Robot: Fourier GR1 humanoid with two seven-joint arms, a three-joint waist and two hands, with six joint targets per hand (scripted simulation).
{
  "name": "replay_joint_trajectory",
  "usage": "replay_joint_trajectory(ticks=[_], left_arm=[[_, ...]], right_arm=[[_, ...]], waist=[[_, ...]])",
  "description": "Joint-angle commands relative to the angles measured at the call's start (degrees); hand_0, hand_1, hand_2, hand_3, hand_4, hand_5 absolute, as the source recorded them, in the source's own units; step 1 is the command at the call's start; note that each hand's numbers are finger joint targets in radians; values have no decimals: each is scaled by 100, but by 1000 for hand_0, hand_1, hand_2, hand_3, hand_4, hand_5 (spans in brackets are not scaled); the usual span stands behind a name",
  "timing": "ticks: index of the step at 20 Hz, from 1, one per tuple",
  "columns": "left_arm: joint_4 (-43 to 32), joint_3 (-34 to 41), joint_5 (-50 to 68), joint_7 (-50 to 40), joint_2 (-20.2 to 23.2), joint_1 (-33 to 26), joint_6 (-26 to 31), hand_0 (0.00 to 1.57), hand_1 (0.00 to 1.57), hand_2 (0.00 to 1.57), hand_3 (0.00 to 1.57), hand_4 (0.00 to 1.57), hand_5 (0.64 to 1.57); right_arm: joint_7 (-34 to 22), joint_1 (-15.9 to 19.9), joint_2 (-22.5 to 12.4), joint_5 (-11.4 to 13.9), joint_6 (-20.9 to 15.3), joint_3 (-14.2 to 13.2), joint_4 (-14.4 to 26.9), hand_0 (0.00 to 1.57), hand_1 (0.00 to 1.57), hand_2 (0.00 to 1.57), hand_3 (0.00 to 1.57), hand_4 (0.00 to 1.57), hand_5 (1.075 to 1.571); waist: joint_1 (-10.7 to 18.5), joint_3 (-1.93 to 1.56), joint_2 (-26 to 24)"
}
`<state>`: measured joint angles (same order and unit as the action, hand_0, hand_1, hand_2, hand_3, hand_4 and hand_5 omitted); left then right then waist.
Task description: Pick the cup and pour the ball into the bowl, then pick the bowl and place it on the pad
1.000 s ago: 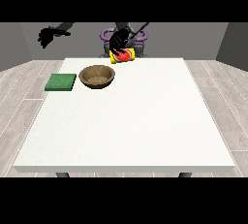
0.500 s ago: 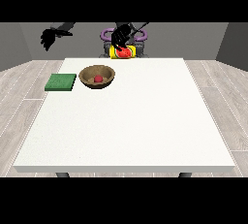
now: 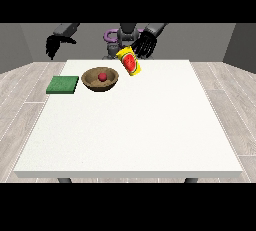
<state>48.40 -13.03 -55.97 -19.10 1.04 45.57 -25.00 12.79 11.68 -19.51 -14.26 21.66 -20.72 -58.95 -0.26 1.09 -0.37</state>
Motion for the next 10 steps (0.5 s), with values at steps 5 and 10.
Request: replay_joint_trajectory(ticks=[5, 10], left_arm=[[1494, 645, 3694, 1756, -102, -1192, -88, 0, 0, 0, 0, 0, 1560], [1885, 646, 4706, 3027, -103, -1839, 935, 0, 0, 0, 0, 0, 1565]], right_arm=[[1, 537, 513, 235, -705, 237, -261, 0, 0, 0, 0, 297, 1571], [38, 552, 999, 410, -1434, 273, -194, 0, 0, 0, 0, 295, 1570]], waist=[[180, -30, 718], [711, -94, 896]])
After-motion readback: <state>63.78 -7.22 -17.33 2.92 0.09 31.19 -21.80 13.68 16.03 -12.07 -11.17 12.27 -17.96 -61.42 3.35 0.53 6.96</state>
